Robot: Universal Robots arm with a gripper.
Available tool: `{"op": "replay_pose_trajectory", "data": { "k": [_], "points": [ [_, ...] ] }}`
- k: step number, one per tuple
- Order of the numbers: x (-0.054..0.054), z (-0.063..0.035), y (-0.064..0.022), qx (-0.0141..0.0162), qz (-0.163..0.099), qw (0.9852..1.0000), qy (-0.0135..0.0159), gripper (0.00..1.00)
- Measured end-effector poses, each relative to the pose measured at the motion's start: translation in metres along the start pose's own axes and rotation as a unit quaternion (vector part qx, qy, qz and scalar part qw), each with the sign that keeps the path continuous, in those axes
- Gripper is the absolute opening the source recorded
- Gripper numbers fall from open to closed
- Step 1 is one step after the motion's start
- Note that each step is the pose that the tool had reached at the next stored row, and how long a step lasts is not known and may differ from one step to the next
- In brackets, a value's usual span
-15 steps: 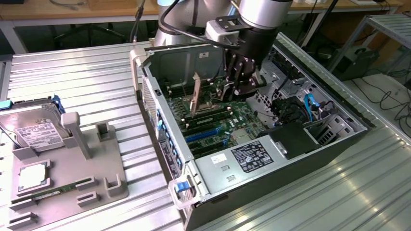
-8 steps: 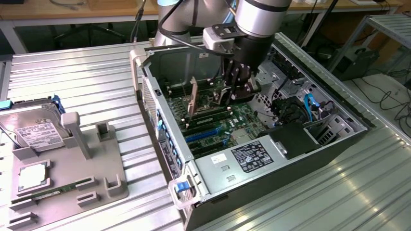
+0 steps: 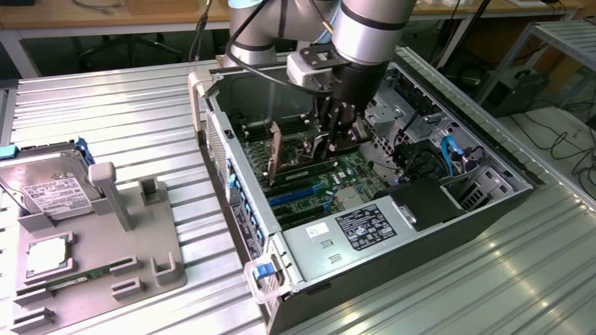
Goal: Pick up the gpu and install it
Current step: 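Insert the gpu into the slot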
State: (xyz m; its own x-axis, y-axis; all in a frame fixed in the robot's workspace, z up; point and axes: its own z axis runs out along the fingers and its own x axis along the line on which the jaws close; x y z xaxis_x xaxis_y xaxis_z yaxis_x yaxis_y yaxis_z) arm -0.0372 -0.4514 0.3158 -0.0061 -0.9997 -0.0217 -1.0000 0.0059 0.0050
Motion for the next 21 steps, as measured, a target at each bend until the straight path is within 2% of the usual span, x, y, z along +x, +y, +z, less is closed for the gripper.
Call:
{"op": "replay_pose_trajectory", "data": {
  "k": [4,8,9,11,12,13,17,21],
  "points": [
    [0.000,0.0080,0.0104,0.0000,0.000,1.0000,0.0000,0.27],
    [0.002,0.0147,0.0107,-0.0008,0.000,1.0000,0.0001,0.27],
    [0.002,0.0150,0.0108,-0.0002,0.000,1.0000,0.0001,0.27],
    [0.002,0.0156,0.0108,0.0041,0.000,1.0000,0.0018,0.27],
    [0.002,0.0163,0.0108,0.0050,0.000,1.0000,0.0031,0.27],
    [0.002,0.0177,0.0108,0.0053,0.000,1.0000,0.0031,0.27],
    [0.002,0.0250,0.0136,0.0050,0.000,1.0000,0.0032,0.27],
    [0.003,0.0305,0.0164,0.0015,0.000,1.0000,0.0032,0.27]
  ]
}}
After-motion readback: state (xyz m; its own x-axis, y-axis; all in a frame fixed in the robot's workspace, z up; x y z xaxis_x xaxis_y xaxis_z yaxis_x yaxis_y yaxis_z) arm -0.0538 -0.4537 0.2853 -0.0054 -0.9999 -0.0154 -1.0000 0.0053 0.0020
